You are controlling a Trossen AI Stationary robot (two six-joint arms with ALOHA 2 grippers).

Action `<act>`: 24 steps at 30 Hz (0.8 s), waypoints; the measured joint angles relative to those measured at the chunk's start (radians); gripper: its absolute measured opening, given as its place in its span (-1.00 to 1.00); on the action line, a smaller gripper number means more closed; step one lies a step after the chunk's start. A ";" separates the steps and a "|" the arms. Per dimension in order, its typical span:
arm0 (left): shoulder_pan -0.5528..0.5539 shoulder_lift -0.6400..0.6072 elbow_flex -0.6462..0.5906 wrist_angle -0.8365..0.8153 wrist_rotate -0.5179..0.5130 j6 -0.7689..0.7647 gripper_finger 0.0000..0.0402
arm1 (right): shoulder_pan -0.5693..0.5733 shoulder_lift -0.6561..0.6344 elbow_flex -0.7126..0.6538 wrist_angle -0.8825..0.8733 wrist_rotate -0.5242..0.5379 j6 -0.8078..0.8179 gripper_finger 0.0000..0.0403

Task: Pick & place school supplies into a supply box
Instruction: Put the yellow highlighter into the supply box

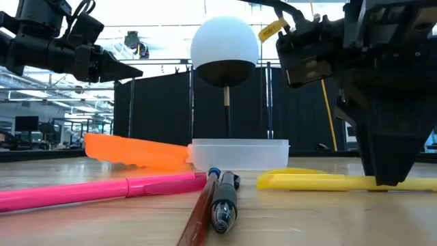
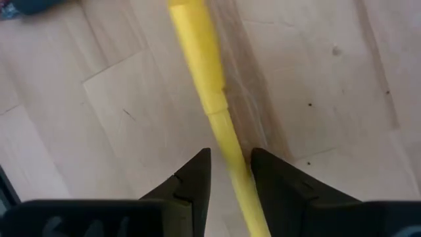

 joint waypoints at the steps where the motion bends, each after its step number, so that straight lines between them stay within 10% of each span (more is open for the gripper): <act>1: 0.000 0.000 0.000 0.000 0.000 0.000 -0.79 | 0.000 0.000 -0.016 0.022 0.007 0.002 -0.49; 24: 0.000 0.000 0.000 -0.006 0.003 -0.001 -0.79 | 0.076 0.096 -0.043 0.081 0.064 0.210 -0.72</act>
